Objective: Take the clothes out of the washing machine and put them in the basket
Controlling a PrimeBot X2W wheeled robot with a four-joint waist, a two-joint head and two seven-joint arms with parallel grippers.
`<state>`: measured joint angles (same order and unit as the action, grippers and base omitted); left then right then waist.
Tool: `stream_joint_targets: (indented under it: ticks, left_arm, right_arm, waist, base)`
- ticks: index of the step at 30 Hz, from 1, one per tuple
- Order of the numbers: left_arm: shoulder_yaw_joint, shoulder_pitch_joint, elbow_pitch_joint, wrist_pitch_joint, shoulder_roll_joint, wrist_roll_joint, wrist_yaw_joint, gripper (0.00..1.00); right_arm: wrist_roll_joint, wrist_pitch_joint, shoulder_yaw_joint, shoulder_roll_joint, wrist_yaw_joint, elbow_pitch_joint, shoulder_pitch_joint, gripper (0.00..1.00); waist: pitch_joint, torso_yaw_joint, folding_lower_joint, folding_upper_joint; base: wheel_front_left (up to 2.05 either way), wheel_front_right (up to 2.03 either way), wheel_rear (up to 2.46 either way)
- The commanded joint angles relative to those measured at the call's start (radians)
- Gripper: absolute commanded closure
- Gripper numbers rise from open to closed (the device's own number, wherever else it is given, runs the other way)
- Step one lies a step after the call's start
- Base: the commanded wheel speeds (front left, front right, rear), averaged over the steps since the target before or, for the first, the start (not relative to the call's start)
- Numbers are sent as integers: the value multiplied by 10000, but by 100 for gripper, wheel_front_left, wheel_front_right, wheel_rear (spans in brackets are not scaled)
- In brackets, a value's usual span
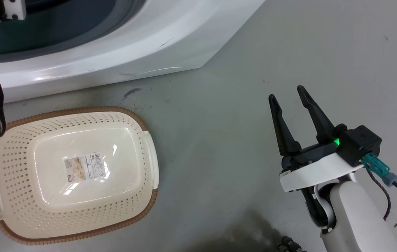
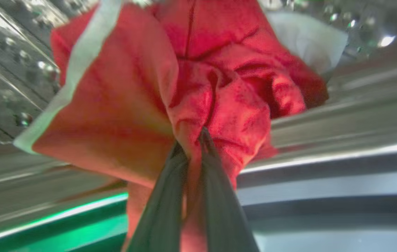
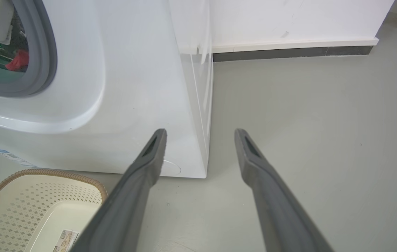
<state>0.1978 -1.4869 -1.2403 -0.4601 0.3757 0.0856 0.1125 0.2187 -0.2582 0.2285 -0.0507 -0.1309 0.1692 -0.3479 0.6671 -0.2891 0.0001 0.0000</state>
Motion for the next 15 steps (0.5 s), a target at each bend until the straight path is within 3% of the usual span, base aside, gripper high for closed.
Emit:
stream_joint_targets:
  ticks: [1,8,15]
  left_arm:
    - [10,172,211,404,-18,70,-141,100]
    - [-18,1046,1253,3432,-287,173,-607,100]
    - [-104,2394,1683,6509,-749,517,-688,100]
  right_arm:
    - [-34,-50,-49,9,3,56,-188,0]
    - [-329,-65,-369,7,3,235,-148,0]
    - [-777,77,-790,6,3,334,307,0]
  waist:
    - [-30,57,-1,0]
    - [-656,447,-1,0]
    - [-1859,981,-1,0]
  base:
    - [0,0,0]
    - [0,0,0]
    - [0,0,0]
